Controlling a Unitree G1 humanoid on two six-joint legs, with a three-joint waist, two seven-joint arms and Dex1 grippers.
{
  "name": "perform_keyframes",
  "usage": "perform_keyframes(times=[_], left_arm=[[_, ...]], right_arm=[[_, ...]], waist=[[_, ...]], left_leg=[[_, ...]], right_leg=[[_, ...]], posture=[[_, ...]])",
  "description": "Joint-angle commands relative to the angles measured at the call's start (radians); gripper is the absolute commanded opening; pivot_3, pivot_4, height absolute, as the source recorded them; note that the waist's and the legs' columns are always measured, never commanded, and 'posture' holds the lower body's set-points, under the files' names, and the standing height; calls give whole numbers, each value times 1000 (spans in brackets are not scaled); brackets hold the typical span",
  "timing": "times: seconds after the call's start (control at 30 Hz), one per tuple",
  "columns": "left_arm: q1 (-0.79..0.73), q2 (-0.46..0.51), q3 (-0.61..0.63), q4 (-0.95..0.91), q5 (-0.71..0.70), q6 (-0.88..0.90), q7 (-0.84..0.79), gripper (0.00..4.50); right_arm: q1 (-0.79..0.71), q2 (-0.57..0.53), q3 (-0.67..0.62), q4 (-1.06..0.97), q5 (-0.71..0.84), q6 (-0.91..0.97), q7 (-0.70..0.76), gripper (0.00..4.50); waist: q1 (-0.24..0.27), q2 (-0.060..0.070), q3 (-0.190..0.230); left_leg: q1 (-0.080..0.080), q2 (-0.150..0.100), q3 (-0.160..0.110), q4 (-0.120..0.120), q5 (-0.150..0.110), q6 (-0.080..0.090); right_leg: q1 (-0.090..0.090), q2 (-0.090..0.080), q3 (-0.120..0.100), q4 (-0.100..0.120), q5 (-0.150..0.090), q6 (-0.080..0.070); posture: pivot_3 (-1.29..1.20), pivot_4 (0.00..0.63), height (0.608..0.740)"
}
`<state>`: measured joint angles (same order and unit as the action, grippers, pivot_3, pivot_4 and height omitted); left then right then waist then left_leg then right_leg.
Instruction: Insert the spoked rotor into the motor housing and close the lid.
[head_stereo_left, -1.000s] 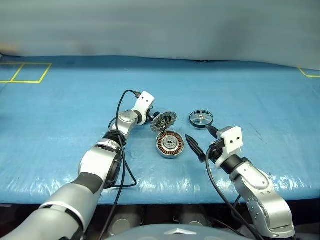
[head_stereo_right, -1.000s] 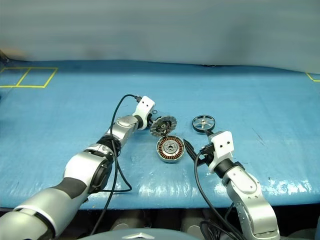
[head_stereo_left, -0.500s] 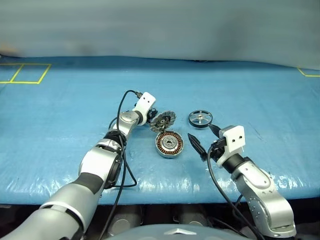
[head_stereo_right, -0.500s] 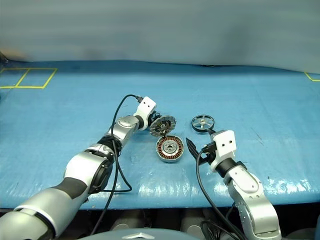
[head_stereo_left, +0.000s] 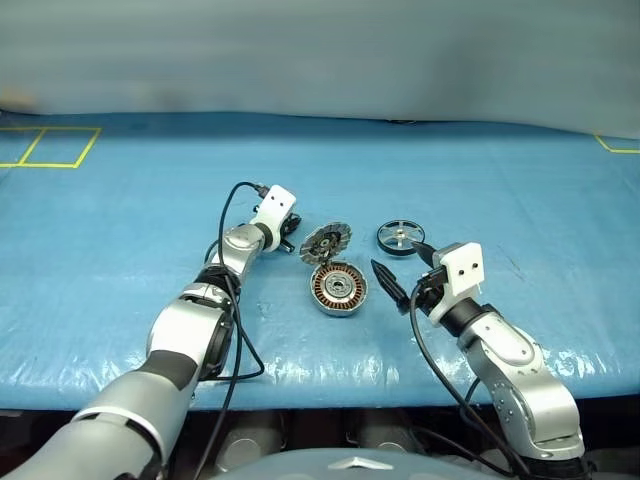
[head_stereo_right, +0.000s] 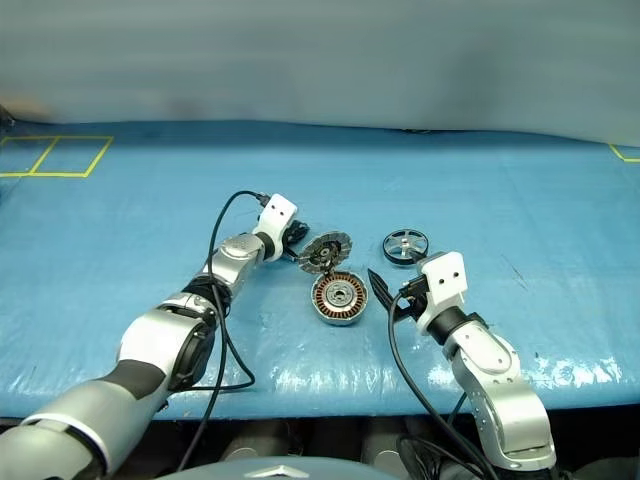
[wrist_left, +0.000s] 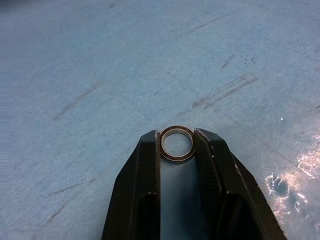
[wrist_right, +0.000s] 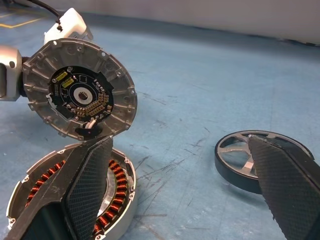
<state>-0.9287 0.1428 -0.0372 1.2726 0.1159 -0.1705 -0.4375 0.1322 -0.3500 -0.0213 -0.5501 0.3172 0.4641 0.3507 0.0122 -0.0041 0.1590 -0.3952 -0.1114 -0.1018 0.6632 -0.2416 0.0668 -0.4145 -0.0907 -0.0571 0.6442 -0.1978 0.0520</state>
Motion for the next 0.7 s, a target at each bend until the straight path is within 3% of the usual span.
perform_keyframes(times=[0.03, 0.17, 0.3, 0.47, 0.7], left_arm=[[30, 34, 24, -56, -28, -59, -45, 631], [118, 74, 47, -179, -102, -119, -231, 631], [329, 179, 41, -465, -223, -82, -535, 631], [504, 286, 65, -744, -319, 19, -623, 631], [646, 340, 40, -1056, -449, 191, -725, 631]], right_arm=[[-18, -2, 1, -8, 0, -22, 14, 4500], [-25, -3, 2, 7, -1, -30, 25, 4500], [-19, -19, 8, 36, -1, -68, 75, 4500], [-17, -29, 36, 112, -15, -144, 146, 4500], [-35, -25, 66, 212, 1, -175, 222, 4500]], waist=[[0, 0, 0], [0, 0, 0], [-12, 1, 0], [-13, 1, 0], [0, 2, -1]], left_leg=[[0, 0, 0, 0, 0, 0], [-1, 0, 0, 0, 1, -1], [-1, 0, 2, -2, 2, -4], [-1, 0, 2, -2, 0, 0], [0, 0, 2, -1, -1, 2]], right_leg=[[0, 0, 0, 0, 0, 0], [-1, 0, 0, 0, 1, -1], [-2, -1, 2, -1, 3, -6], [-2, -1, 3, -1, 3, -7], [-6, -1, 4, -1, 3, -6]], posture=[[0, 150, 740], [0, 150, 740], [0, 150, 740], [0, 150, 740], [0, 150, 740]])
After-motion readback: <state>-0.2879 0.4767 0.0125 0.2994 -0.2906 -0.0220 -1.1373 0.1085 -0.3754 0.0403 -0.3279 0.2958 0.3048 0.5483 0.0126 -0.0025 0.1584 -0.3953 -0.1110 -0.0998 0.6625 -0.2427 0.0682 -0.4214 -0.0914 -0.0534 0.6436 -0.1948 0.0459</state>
